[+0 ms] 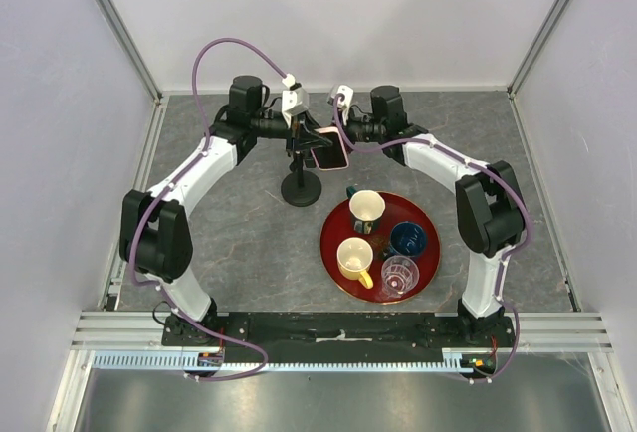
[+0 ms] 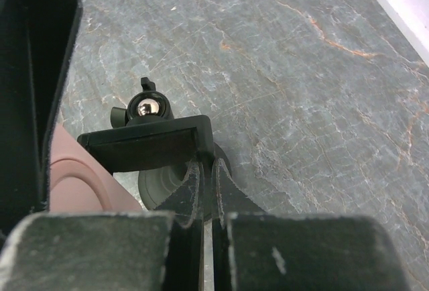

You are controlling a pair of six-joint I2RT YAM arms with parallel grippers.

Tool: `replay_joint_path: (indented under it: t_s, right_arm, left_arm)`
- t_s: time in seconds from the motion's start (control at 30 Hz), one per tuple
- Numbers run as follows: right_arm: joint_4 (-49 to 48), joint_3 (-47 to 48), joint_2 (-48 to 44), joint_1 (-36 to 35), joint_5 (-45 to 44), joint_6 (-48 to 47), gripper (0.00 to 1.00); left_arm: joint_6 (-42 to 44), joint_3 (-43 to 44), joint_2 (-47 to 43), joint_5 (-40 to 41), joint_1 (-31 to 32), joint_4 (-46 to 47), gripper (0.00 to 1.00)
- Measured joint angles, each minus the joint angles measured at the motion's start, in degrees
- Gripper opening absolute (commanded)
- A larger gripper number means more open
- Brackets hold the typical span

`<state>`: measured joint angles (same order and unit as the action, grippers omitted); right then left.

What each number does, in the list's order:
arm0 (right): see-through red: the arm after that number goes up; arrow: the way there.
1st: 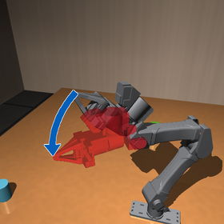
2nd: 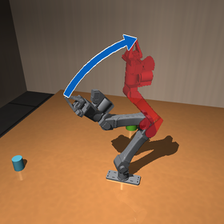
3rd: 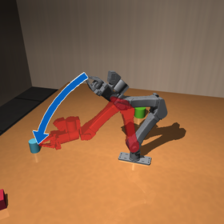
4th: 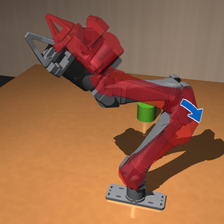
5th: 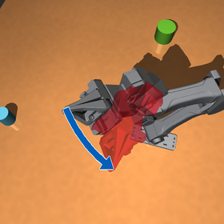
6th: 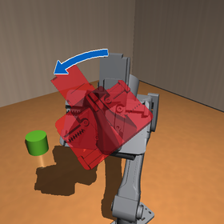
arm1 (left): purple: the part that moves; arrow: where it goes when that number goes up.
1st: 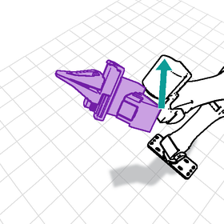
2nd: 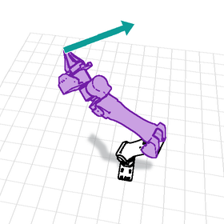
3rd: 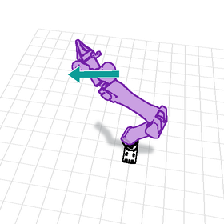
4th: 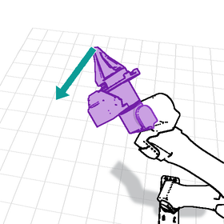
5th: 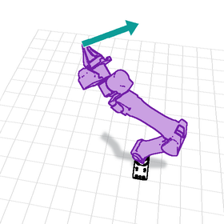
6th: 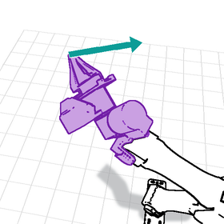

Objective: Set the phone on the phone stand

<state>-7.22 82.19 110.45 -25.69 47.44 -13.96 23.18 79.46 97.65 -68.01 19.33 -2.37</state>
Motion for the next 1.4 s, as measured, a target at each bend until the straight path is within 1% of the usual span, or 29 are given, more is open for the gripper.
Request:
replay_joint_path:
  t_s: [0.2,0.37,0.43,0.53,0.63,0.77,0.83,0.87,1.0,1.17,1.3,1.4]
  right_arm:
    - [3.7,3.1,1.6,0.1,3.1,-2.8,0.00]
    - [3.8,3.1,1.6,0.1,2.9,-3.4,0.00]
    - [3.3,3.0,1.6,0.0,2.0,-2.7,0.00]
    - [-1.8,-0.2,0.5,-0.5,-1.0,0.0,0.00]
    - [-10.8,-6.6,-1.9,-1.8,-5.0,3.7,0.00]
    - [-22.6,-15.1,-4.7,-3.5,-10.7,8.8,0.00]
    - [-29.1,-19.2,-5.8,-4.9,-15.9,11.0,0.00]
    - [-30.0,-19.8,-5.9,-5.5,-16.8,11.2,0.00]
    - [-35.3,-23.2,-6.7,-9.2,-27.6,12.4,0.00]
    - [-38.5,-24.8,-6.8,-14.0,-42.5,14.2,0.00]
    - [-40.9,-25.5,-6.3,-17.4,-53.4,15.8,0.00]
    - [-43.0,-25.9,-5.7,-19.6,-58.8,16.6,0.00]
  left_arm:
    - [2.9,0.1,0.0,0.5,-0.6,-2.1,0.02]
    - [3.5,-0.1,0.0,1.5,-2.0,-2.7,0.02]
    - [3.5,-1.6,-0.8,2.3,-1.9,-1.7,0.02]
    - [2.7,-5.4,-3.5,5.4,-1.8,-0.2,0.02]
    - [0.7,-8.9,-7.1,10.0,-1.4,0.0,0.02]
    - [-2.9,-14.6,-13.3,20.3,1.5,1.3,0.02]
    - [-5.9,-16.7,-16.1,26.3,2.7,1.3,0.02]
    - [-7.3,-17.5,-17.2,29.3,3.4,1.0,0.02]
    - [-12.7,-17.9,-19.8,42.7,6.7,-2.0,0.02]
    - [-22.9,-14.9,-20.0,62.4,9.2,-7.9,0.02]
    - [-31.0,-16.1,-20.9,71.7,10.8,-7.2,0.02]
    - [-35.1,-18.0,-22.5,77.2,12.1,-6.2,0.02]
